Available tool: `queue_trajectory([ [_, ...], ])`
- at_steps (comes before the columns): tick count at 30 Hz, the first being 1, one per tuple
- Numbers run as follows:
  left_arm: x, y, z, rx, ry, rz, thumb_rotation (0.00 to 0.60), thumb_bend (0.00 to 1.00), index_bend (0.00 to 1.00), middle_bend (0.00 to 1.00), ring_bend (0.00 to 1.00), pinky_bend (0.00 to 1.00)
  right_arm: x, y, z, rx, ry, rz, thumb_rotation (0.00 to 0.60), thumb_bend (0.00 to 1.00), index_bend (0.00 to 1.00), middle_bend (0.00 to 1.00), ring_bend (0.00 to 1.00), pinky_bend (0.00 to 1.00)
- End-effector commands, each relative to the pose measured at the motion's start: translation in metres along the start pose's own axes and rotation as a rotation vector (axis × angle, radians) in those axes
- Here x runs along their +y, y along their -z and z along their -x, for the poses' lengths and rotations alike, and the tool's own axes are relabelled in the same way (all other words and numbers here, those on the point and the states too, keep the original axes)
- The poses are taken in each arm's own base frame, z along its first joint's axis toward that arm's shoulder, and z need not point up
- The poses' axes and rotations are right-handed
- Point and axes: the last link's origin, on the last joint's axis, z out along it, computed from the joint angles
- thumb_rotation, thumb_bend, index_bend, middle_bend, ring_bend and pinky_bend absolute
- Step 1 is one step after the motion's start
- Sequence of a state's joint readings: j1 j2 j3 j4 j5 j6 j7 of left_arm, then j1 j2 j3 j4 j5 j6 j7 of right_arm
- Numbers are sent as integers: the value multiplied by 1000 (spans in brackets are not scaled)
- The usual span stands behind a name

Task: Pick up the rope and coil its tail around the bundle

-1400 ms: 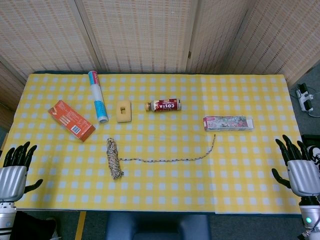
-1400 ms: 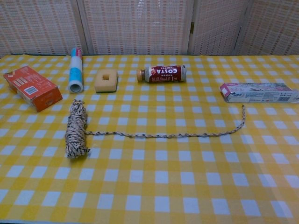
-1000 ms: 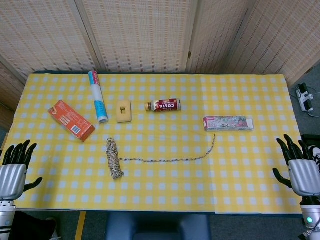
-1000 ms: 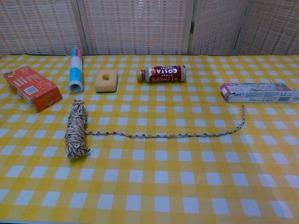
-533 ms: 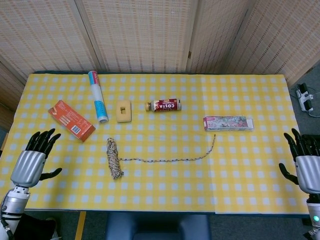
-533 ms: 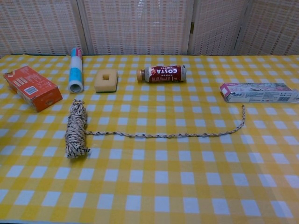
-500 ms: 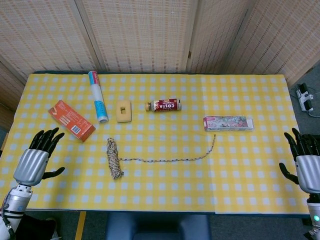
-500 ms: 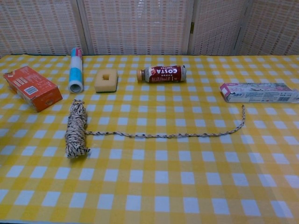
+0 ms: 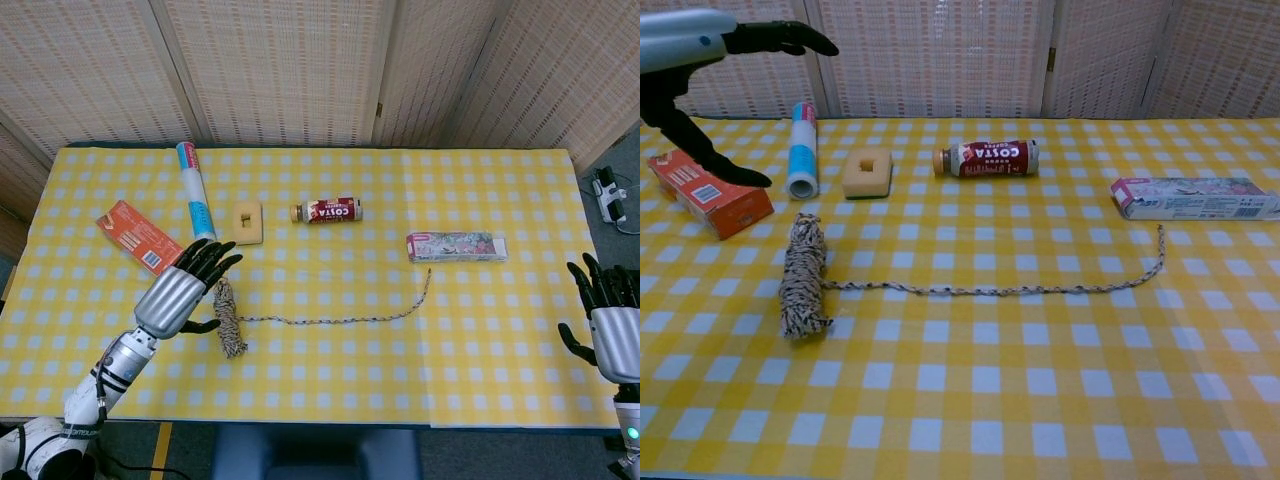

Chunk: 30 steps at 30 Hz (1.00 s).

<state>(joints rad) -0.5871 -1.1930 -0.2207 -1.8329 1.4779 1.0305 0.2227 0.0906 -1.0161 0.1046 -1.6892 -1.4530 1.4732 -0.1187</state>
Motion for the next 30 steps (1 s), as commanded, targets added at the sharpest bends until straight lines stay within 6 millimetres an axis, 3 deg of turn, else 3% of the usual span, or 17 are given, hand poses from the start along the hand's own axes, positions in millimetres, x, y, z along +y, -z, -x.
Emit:
queue_trajectory([
  [1, 19, -25, 12, -37, -13, 40, 600, 167, 109, 64, 89, 44, 0, 1, 0, -1, 1, 0, 600, 349, 0, 19, 137, 0],
  [8, 47, -54, 46, -95, -58, 61, 600, 167, 90, 64, 71, 30, -1, 3, 1, -6, -13, 1, 600, 349, 0, 19, 136, 0],
  [18, 64, -68, 88, -141, -144, -5, 600, 167, 61, 40, 40, 11, -1, 4, 4, -16, -24, -1, 600, 349, 0, 19, 136, 0],
  [23, 62, -67, 108, -161, -205, -43, 600, 168, 49, 30, 33, 10, -1, 3, 7, -25, -31, 0, 600, 349, 0, 19, 136, 0],
  [30, 41, -54, 125, -183, -255, -151, 600, 167, 26, 17, 25, 9, 1, 4, 8, -28, -39, 1, 600, 349, 0, 19, 136, 0],
])
